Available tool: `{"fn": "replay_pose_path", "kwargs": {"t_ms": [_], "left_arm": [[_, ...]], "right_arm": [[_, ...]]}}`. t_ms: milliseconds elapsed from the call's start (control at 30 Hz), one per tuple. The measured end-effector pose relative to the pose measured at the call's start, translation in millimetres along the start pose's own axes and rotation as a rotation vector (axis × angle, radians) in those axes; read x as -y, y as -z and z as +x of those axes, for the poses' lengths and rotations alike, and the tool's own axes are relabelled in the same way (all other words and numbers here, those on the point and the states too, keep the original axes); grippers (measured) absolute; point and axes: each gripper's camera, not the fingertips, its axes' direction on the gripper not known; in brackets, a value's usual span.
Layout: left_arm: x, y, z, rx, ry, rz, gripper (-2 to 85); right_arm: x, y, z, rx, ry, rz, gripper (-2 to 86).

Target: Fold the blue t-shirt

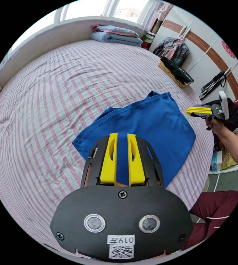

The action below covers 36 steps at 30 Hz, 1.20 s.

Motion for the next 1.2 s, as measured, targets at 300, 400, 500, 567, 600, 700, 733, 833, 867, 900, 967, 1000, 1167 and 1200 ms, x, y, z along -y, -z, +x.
{"fn": "replay_pose_path", "kwargs": {"t_ms": [300, 400, 500, 567, 600, 700, 733, 833, 867, 900, 967, 1000, 1167, 1200], "left_arm": [[-187, -9, -25, -0.121, 0.315, -0.028, 10.1], [-222, -22, -37, -0.147, 0.367, -0.017, 10.5], [-243, -35, -47, -0.154, 0.354, -0.007, 11.2], [-249, -46, -51, -0.172, 0.325, -0.027, 11.8], [-252, -54, -53, -0.178, 0.303, -0.036, 12.0], [-258, -71, -61, -0.182, 0.274, -0.046, 12.0], [-259, -74, -64, -0.190, 0.274, -0.038, 11.9], [-265, -86, -75, -0.240, 0.288, 0.008, 10.6], [-266, -92, -78, -0.231, 0.274, -0.002, 9.8], [-269, -97, -80, -0.224, 0.263, -0.010, 8.6], [-273, -103, -84, -0.208, 0.259, -0.008, 6.7], [-275, -108, -89, -0.200, 0.260, -0.017, 5.3], [-282, -125, -110, -0.215, 0.273, -0.042, 2.0], [-283, -129, -114, -0.228, 0.269, -0.049, 1.7]], "right_arm": [[-101, -27, 18, 0.208, 0.017, -0.123, 9.7], [-105, -45, 26, 0.221, 0.074, -0.141, 10.0], [-101, -61, 30, 0.218, 0.145, -0.163, 9.3], [-98, -74, 31, 0.229, 0.198, -0.186, 9.0], [-97, -78, 32, 0.228, 0.204, -0.191, 8.9], [-96, -89, 43, 0.266, 0.185, -0.173, 8.2], [-95, -94, 48, 0.286, 0.167, -0.171, 8.1], [-95, -107, 58, 0.320, 0.141, -0.167, 7.5], [-94, -111, 61, 0.329, 0.138, -0.167, 7.1], [-94, -113, 62, 0.333, 0.138, -0.166, 6.5], [-91, -121, 65, 0.334, 0.147, -0.170, 3.6], [-90, -123, 66, 0.333, 0.153, -0.170, 2.6], [-80, -136, 74, 0.337, 0.176, -0.177, 0.0], [-80, -137, 76, 0.344, 0.172, -0.176, 0.0]]}}
